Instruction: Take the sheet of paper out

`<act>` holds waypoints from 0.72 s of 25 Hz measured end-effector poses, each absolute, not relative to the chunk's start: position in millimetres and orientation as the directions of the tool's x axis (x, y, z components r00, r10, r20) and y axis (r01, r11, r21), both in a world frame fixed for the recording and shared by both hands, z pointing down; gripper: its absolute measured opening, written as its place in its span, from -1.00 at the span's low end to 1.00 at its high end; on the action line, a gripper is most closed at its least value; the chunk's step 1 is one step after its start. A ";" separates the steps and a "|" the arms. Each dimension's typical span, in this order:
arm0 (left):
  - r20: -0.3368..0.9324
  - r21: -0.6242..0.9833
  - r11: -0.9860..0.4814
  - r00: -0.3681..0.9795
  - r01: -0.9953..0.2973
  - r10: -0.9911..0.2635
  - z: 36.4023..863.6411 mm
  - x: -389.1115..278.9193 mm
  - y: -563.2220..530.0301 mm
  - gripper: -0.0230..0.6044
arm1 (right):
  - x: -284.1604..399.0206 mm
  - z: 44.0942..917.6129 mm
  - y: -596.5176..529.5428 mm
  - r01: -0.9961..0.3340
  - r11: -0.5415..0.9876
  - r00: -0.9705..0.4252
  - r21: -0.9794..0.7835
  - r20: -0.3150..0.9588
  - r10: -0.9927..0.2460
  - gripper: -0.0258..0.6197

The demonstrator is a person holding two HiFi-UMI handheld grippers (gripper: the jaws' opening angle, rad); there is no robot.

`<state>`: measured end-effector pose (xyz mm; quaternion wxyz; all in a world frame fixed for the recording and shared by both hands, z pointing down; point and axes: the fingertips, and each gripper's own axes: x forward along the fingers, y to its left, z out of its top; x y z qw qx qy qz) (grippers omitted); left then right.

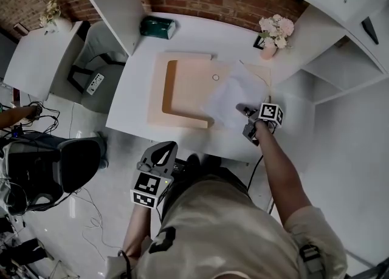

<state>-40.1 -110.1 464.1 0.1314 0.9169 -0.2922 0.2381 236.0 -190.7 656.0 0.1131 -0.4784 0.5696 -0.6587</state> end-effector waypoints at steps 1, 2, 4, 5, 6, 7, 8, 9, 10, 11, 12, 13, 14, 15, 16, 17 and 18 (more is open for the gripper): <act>0.513 0.105 -0.795 0.717 -0.598 -0.471 464.3 -41.7 -109.7 -0.88 | 237.1 655.5 -190.2 -0.394 -0.330 -0.510 -0.858 0.502 -0.699 -0.84; 0.514 0.108 -0.796 0.719 -0.596 -0.468 464.5 -43.2 -109.1 -0.88 | 238.2 655.0 -189.4 -0.390 -0.335 -0.502 -0.858 0.503 -0.703 -0.84; 0.519 0.114 -0.797 0.720 -0.593 -0.461 464.8 -46.8 -108.3 -0.88 | 239.6 654.5 -187.1 -0.383 -0.347 -0.491 -0.856 0.507 -0.709 -0.84; 0.520 0.116 -0.797 0.720 -0.592 -0.459 464.8 -48.6 -108.2 -0.88 | 240.1 654.4 -185.8 -0.379 -0.353 -0.486 -0.855 0.509 -0.710 -0.84; 0.521 0.118 -0.798 0.721 -0.591 -0.457 464.8 -50.3 -108.1 -0.88 | 240.8 654.4 -184.5 -0.377 -0.359 -0.481 -0.854 0.512 -0.712 -0.84; 0.520 0.118 -0.799 0.722 -0.590 -0.457 464.5 -51.8 -108.0 -0.88 | 241.4 654.5 -183.3 -0.376 -0.364 -0.475 -0.852 0.515 -0.713 -0.84; 0.518 0.117 -0.800 0.723 -0.589 -0.457 464.1 -53.0 -108.0 -0.88 | 241.8 654.8 -181.9 -0.377 -0.368 -0.470 -0.850 0.518 -0.715 -0.84; 0.515 0.116 -0.801 0.725 -0.588 -0.457 463.5 -54.1 -108.1 -0.88 | 242.1 655.2 -180.1 -0.378 -0.373 -0.464 -0.847 0.522 -0.716 -0.84; 0.511 0.116 -0.802 0.727 -0.586 -0.458 462.9 -55.0 -108.1 -0.88 | 242.3 655.6 -178.0 -0.381 -0.377 -0.458 -0.844 0.527 -0.716 -0.84; 0.507 0.115 -0.803 0.730 -0.584 -0.458 462.4 -55.8 -108.1 -0.88 | 242.7 656.1 -175.8 -0.384 -0.381 -0.452 -0.841 0.531 -0.717 -0.84; 0.503 0.115 -0.805 0.733 -0.582 -0.458 462.2 -56.8 -107.8 -0.88 | 243.4 656.6 -173.7 -0.387 -0.385 -0.445 -0.838 0.535 -0.718 -0.84; 0.500 0.115 -0.806 0.735 -0.581 -0.458 462.3 -58.3 -107.1 -0.88 | 244.0 657.1 -171.8 -0.391 -0.387 -0.438 -0.835 0.539 -0.720 -0.84; 0.499 0.117 -0.806 0.736 -0.581 -0.458 462.8 -60.5 -105.9 -0.88 | 244.1 657.5 -170.4 -0.394 -0.389 -0.432 -0.833 0.542 -0.721 -0.84; 0.499 0.119 -0.805 0.736 -0.582 -0.458 463.5 -63.0 -104.6 -0.88 | 243.5 657.6 -169.1 -0.398 -0.392 -0.426 -0.830 0.545 -0.722 -0.84; 0.500 0.123 -0.804 0.736 -0.582 -0.456 464.8 -65.2 -103.3 -0.88 | 243.0 657.3 -167.5 -0.402 -0.396 -0.421 -0.826 0.551 -0.721 -0.84; 0.502 0.128 -0.803 0.737 -0.581 -0.453 466.4 -66.5 -101.9 -0.88 | 243.1 656.7 -165.1 -0.407 -0.400 -0.417 -0.821 0.557 -0.719 -0.84; 0.504 0.134 -0.804 0.739 -0.579 -0.448 468.2 -67.0 -100.6 -0.88 | 243.9 656.2 -162.3 -0.413 -0.404 -0.414 -0.816 0.563 -0.715 -0.84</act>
